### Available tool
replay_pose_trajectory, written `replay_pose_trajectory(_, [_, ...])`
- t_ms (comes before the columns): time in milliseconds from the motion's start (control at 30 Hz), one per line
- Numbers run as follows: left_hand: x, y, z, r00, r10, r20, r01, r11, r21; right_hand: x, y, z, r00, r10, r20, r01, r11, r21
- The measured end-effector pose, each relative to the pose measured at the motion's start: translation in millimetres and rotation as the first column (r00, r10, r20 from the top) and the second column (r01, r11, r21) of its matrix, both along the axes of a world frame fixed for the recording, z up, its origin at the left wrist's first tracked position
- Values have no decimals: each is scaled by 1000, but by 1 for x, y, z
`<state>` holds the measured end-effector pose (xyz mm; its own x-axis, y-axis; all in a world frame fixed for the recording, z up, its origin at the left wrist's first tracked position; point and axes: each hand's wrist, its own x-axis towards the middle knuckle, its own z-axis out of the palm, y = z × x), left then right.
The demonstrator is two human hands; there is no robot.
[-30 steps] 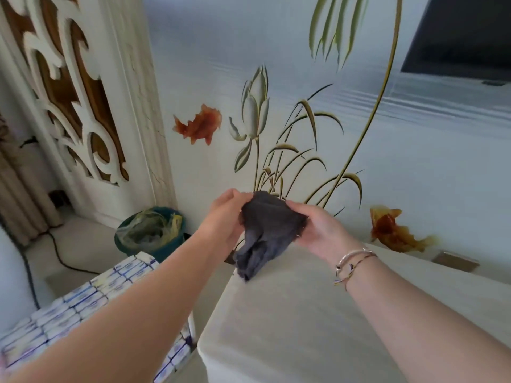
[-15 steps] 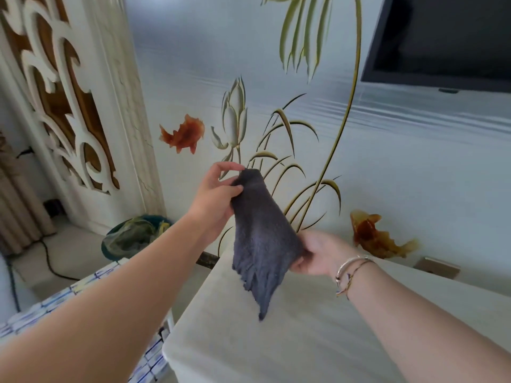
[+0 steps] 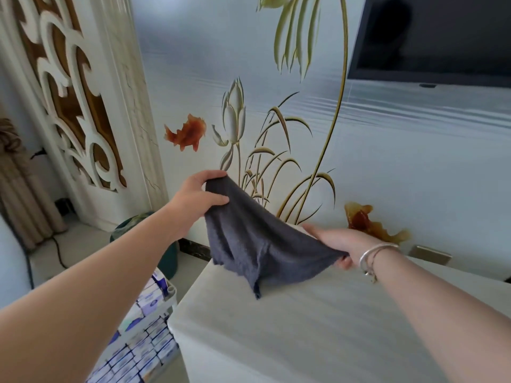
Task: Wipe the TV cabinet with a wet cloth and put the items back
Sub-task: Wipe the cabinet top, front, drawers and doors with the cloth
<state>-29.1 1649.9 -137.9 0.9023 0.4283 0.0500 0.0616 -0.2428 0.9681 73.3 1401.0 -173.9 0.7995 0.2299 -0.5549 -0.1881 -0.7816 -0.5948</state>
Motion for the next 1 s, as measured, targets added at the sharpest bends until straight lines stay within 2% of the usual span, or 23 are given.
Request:
replay_pose_trajectory(67, [-5, 3, -3, 999, -4, -53, 9, 994, 106, 6, -8, 3, 989, -89, -117, 118, 957, 265])
replay_pose_trajectory(133, [-9, 2, -4, 990, -11, -137, 55, 947, 317, 10, -13, 7, 982, -81, -169, 169, 770, 615])
replay_pose_trajectory(167, [-11, 1, -4, 984, -6, -177, 81, 904, 419, 9, -16, 10, 986, -50, -160, 151, 678, 720])
replay_pose_trajectory(200, [-13, 0, -3, 979, 10, -202, 95, 860, 501, 7, -17, 14, 991, -28, -133, 122, 613, 781])
replay_pose_trajectory(267, [-18, -1, -4, 977, 57, -205, 83, 784, 615, 4, -19, 21, 997, -33, -73, 78, 573, 816])
replay_pose_trajectory(300, [-21, -1, -4, 977, 84, -197, 66, 758, 649, 0, -18, 27, 1000, -10, -20, 22, 607, 794])
replay_pose_trajectory(333, [-25, -2, -2, 976, 106, -190, 51, 735, 676, -3, -16, 30, 997, 44, 68, -80, 687, 723])
replay_pose_trajectory(400, [-35, -4, 5, 972, 140, -189, 50, 662, 748, -18, -13, 41, 924, 232, 303, -336, 870, 361])
replay_pose_trajectory(467, [-46, -6, 19, 967, 137, -214, 97, 581, 808, -31, -9, 56, 780, 376, 500, -401, 914, -61])
replay_pose_trajectory(500, [-50, -6, 27, 966, 113, -233, 125, 585, 801, -36, -9, 63, 733, 402, 549, -392, 909, -142])
replay_pose_trajectory(533, [-54, -4, 36, 967, 72, -245, 143, 640, 755, -37, -11, 69, 735, 398, 550, -392, 910, -135])
replay_pose_trajectory(567, [-58, -2, 44, 971, 24, -239, 141, 749, 648, -35, -15, 75, 788, 370, 493, -400, 915, -48])
replay_pose_trajectory(600, [-62, -2, 51, 976, -20, -219, 119, 886, 448, -34, -21, 78, 857, 330, 396, -389, 918, 77])
replay_pose_trajectory(633, [-66, -1, 55, 982, -53, -182, 89, 977, 195, -31, -26, 79, 913, 289, 289, -352, 915, 196])
replay_pose_trajectory(667, [-66, 0, 55, 986, -73, -150, 67, 997, -43, -27, -30, 75, 949, 246, 196, -295, 913, 283])
replay_pose_trajectory(700, [-65, 2, 49, 985, -90, -148, 63, 982, -177, -22, -32, 68, 972, 201, 123, -231, 917, 326])
replay_pose_trajectory(733, [-61, 2, 38, 976, -109, -186, 71, 977, -201, -18, -32, 57, 984, 160, 72, -175, 926, 336])
replay_pose_trajectory(800, [-49, 1, 5, 948, -128, -293, 92, 987, -135, -13, -25, 29, 995, 89, 48, -98, 969, 228])
replay_pose_trajectory(867, [-32, 2, -38, 934, -76, -349, 40, 993, -107, -8, -11, -6, 977, 92, 190, -93, 996, -2])
replay_pose_trajectory(900, [-24, 4, -60, 931, -21, -363, -10, 997, -83, -8, -4, -22, 937, 128, 326, -83, 985, -150])
replay_pose_trajectory(933, [-17, 6, -81, 930, 54, -364, -60, 998, -7, -12, 1, -37, 852, 165, 496, -33, 964, -263])
replay_pose_trajectory(967, [-12, 8, -97, 927, 130, -352, -102, 990, 98, -19, 6, -50, 749, 205, 630, -10, 954, -299])
replay_pose_trajectory(1000, [-9, 10, -109, 923, 193, -332, -136, 973, 188, -28, 11, -63, 668, 257, 698, -73, 957, -282])
